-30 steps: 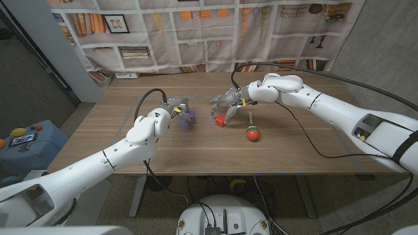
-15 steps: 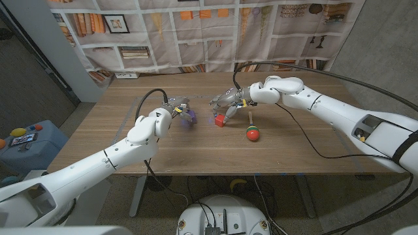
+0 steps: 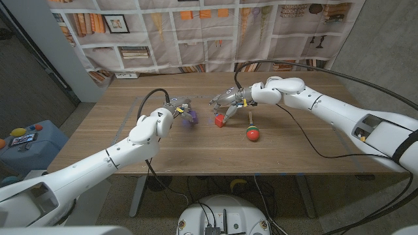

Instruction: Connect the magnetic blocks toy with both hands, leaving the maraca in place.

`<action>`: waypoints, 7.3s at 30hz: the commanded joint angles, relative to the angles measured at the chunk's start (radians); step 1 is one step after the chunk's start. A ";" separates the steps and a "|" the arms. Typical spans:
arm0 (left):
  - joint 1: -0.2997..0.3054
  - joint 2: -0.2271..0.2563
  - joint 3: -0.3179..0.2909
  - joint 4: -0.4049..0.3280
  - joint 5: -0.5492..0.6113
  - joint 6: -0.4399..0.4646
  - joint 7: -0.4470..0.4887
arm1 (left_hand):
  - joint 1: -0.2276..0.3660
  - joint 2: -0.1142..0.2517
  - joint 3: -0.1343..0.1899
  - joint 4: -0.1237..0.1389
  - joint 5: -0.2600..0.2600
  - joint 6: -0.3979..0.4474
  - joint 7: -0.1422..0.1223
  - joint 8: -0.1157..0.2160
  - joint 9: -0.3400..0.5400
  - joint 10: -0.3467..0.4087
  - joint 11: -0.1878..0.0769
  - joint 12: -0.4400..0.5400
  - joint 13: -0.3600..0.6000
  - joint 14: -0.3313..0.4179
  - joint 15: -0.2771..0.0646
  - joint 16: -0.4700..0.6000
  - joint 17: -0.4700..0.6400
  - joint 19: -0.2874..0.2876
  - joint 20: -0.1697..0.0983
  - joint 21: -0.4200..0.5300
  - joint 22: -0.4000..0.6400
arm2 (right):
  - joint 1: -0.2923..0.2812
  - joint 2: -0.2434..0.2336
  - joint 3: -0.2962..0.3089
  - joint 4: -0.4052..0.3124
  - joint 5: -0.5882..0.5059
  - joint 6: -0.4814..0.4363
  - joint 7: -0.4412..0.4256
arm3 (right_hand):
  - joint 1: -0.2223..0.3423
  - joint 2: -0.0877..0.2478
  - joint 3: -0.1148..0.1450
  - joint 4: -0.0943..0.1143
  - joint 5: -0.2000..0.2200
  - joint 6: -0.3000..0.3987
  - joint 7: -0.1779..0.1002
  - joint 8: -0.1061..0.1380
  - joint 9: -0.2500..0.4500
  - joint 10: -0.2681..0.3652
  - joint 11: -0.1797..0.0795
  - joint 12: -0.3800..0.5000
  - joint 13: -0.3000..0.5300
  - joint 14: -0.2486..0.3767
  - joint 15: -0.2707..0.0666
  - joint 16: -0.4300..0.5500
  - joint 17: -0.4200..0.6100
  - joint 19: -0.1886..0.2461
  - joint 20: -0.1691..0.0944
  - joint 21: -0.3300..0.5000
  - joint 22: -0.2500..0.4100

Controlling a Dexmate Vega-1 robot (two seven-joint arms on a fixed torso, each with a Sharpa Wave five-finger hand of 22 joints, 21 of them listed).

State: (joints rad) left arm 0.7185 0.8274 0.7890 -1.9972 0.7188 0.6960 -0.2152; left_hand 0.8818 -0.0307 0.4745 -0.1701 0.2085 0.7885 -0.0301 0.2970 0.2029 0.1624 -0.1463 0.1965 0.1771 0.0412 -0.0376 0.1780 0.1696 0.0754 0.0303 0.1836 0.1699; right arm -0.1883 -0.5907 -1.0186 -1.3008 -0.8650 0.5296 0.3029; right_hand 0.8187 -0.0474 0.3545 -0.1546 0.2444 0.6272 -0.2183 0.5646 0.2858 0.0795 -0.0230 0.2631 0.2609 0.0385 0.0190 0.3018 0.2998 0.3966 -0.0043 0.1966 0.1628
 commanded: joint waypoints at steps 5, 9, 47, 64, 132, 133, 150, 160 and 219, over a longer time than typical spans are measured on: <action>-0.017 -0.010 0.010 0.010 0.015 -0.018 -0.011 | 0.002 0.014 -0.003 0.001 0.009 0.118 -0.083 0.006 0.015 0.005 -0.004 -0.003 0.002 0.007 0.001 0.004 0.002 0.001 -0.002 0.007 0.003 | -0.027 -0.028 0.037 -0.036 0.042 -0.014 -0.019 | 0.019 0.006 -0.007 -0.002 0.008 0.062 0.000 0.033 0.008 0.041 0.000 0.012 -0.002 0.027 -0.014 0.013 0.004 0.028 -0.021 0.005 0.002; -0.018 -0.011 0.012 0.007 0.025 -0.020 -0.009 | 0.003 0.014 -0.003 0.000 0.009 0.120 -0.085 0.007 0.015 0.006 -0.004 -0.003 0.002 0.007 0.001 0.004 0.002 0.000 -0.002 0.007 0.003 | -0.041 -0.038 0.056 -0.070 0.060 -0.042 0.003 | 0.023 0.009 -0.009 -0.001 0.008 0.085 0.000 0.044 0.008 0.060 -0.004 0.015 -0.004 0.037 -0.020 0.017 0.006 0.039 -0.026 0.004 0.002; 0.086 -0.143 -0.022 -0.025 0.000 0.165 0.235 | 0.011 0.019 -0.012 -0.001 0.011 0.128 -0.082 0.008 0.018 0.017 -0.001 0.000 0.001 0.017 -0.003 0.006 0.002 0.009 -0.005 0.010 0.003 | -0.305 -0.114 0.177 -0.535 -0.128 -0.621 0.122 | 0.028 0.017 -0.021 0.000 -0.005 0.136 -0.002 0.068 0.006 0.110 -0.004 0.017 -0.014 0.087 -0.018 0.038 0.010 0.086 -0.011 0.005 0.002; 0.064 -0.146 0.014 -0.019 -0.049 0.152 0.297 | 0.014 0.021 -0.014 -0.001 0.011 0.130 -0.080 0.006 0.017 0.023 -0.003 0.000 0.001 0.022 -0.005 0.007 0.002 0.012 -0.007 0.010 0.003 | -0.372 -0.085 0.167 -0.570 -0.248 -0.713 0.051 | 0.034 0.018 -0.023 -0.002 -0.010 0.138 -0.003 0.069 0.005 0.127 -0.009 0.018 -0.016 0.101 -0.031 0.044 0.012 0.094 -0.009 0.003 0.003; 0.028 -0.150 0.054 -0.008 -0.048 0.117 0.314 | 0.023 0.030 -0.026 0.000 0.013 0.137 -0.081 -0.001 0.015 0.033 -0.004 -0.001 0.002 0.031 -0.006 0.005 0.002 0.014 -0.004 0.009 0.003 | -0.362 -0.008 0.116 -0.550 -0.370 -0.690 0.032 | 0.054 0.026 -0.030 -0.004 -0.018 0.152 -0.004 0.079 0.007 0.143 -0.019 0.006 -0.023 0.106 -0.036 0.046 0.015 0.094 -0.005 -0.006 0.004; 0.028 -0.151 0.055 -0.007 -0.047 0.117 0.315 | 0.023 0.030 -0.027 0.000 0.013 0.137 -0.080 -0.001 0.015 0.033 -0.004 -0.001 0.002 0.031 -0.006 0.004 0.002 0.014 -0.004 0.009 0.003 | -0.361 -0.007 0.115 -0.549 -0.370 -0.689 0.032 | 0.055 0.026 -0.030 -0.004 -0.018 0.153 -0.004 0.080 0.007 0.144 -0.019 0.006 -0.023 0.106 -0.035 0.046 0.015 0.094 -0.003 -0.006 0.004; 0.037 -0.154 0.050 -0.006 -0.053 0.113 0.326 | 0.025 0.031 -0.030 -0.001 0.014 0.137 -0.081 -0.002 0.016 0.035 -0.004 -0.002 0.002 0.033 -0.006 0.005 0.002 0.015 -0.005 0.009 0.003 | -0.344 0.009 0.104 -0.532 -0.355 -0.690 0.035 | 0.057 0.030 -0.032 -0.002 -0.021 0.161 -0.004 0.084 0.008 0.148 -0.020 0.003 -0.025 0.106 -0.035 0.045 0.016 0.097 0.000 -0.006 0.005; 0.039 -0.150 0.047 -0.006 -0.057 0.109 0.329 | 0.026 0.031 -0.031 -0.001 0.014 0.138 -0.081 -0.003 0.016 0.037 -0.004 -0.001 0.002 0.035 -0.006 0.005 0.002 0.016 -0.005 0.009 0.003 | -0.344 0.007 0.100 -0.541 -0.373 -0.707 0.047 | 0.057 0.025 -0.036 -0.003 -0.023 0.143 -0.003 0.078 0.007 0.139 -0.016 -0.004 -0.025 0.101 -0.029 0.043 0.017 0.094 0.012 -0.008 0.005; -0.009 -0.149 0.054 0.038 -0.078 0.083 0.296 | 0.033 0.035 -0.041 0.000 0.016 0.142 -0.080 -0.007 0.017 0.041 -0.003 -0.003 0.002 0.040 -0.006 0.004 0.002 0.020 -0.003 0.009 0.003 | -0.287 0.051 0.072 -0.525 -0.421 -0.754 0.243 | -0.054 -0.052 -0.088 0.015 0.030 -0.437 0.039 -0.190 -0.060 -0.174 0.103 -0.078 -0.010 -0.101 0.121 -0.070 0.031 -0.087 0.142 -0.019 0.006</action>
State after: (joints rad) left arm 0.7201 0.6701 0.8390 -1.9586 0.6397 0.7762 0.0992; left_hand 0.9034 -0.0124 0.4304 -0.1733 0.2201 0.7885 -0.0300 0.2816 0.2029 0.1964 -0.1481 0.1965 0.1771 0.0753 -0.0393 0.1781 0.1697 0.0881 0.0249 0.1900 0.1699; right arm -0.4990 -0.5497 -0.9385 -1.8323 -1.2767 -0.2176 0.4754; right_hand 0.7723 -0.0984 0.2635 -0.1379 0.2669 0.2121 -0.1870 0.3848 0.2275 -0.0699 0.0746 0.1885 0.2490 -0.0457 0.1314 0.2396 0.3276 0.3204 0.1357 0.1811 0.1650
